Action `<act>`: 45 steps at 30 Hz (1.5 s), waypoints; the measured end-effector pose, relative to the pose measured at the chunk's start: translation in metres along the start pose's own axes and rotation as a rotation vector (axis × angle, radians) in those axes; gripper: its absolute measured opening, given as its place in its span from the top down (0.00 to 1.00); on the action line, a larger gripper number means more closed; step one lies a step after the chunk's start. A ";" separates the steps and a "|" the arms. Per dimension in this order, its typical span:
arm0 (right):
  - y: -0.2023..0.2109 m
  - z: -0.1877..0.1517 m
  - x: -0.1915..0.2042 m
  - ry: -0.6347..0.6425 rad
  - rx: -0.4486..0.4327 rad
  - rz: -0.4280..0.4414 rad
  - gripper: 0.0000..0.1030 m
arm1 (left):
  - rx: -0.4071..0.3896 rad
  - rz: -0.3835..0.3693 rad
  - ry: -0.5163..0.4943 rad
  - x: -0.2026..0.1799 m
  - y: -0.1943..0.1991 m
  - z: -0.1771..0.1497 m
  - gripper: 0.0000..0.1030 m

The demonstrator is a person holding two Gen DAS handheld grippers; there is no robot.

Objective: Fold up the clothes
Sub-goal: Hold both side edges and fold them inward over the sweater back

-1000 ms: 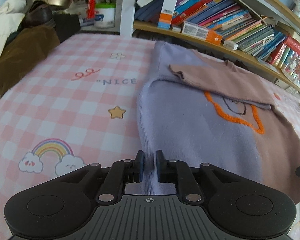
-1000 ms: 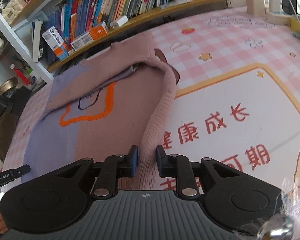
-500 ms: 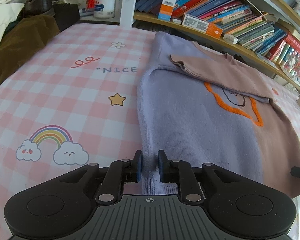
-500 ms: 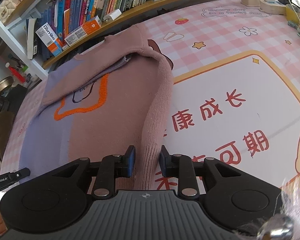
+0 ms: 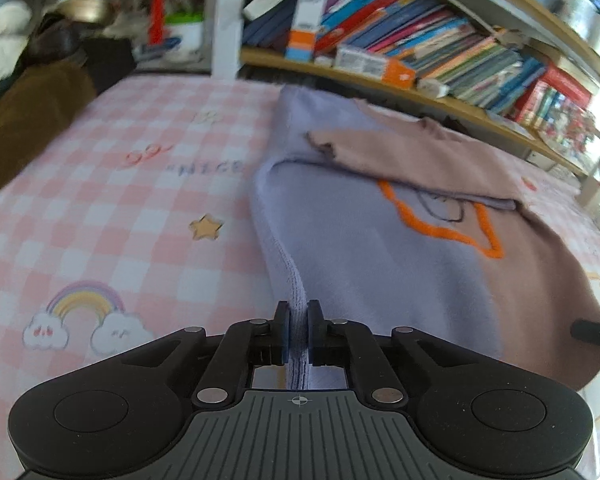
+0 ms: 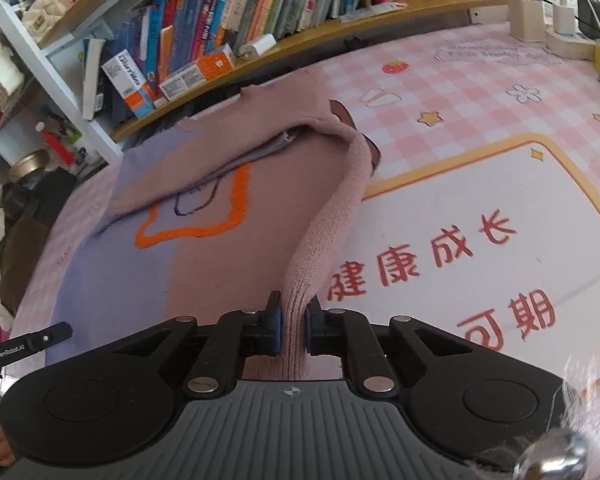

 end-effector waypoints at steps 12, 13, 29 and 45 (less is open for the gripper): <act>-0.002 -0.010 -0.010 -0.025 0.041 -0.028 0.84 | 0.050 -0.006 0.083 0.011 0.000 -0.007 0.72; -0.002 -0.011 -0.011 -0.024 0.038 -0.025 0.84 | 0.047 -0.006 0.083 0.011 0.001 -0.007 0.73; 0.015 -0.003 -0.018 -0.034 -0.010 0.022 0.93 | 0.003 -0.035 0.147 0.009 0.019 -0.008 0.95; 0.055 -0.007 -0.039 -0.107 -0.015 0.121 0.93 | -0.028 -0.106 0.355 0.014 0.059 -0.022 0.95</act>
Point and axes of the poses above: each gripper's, at about its wrist camera, not at the fingertips, and y roughly against the way its jaws point, x to its left, z to its top, the point moved 2 cm from there along -y, roughly the way its jaws point, and after that the axes turned 7 degrees about -x, right-handed, at the moved point
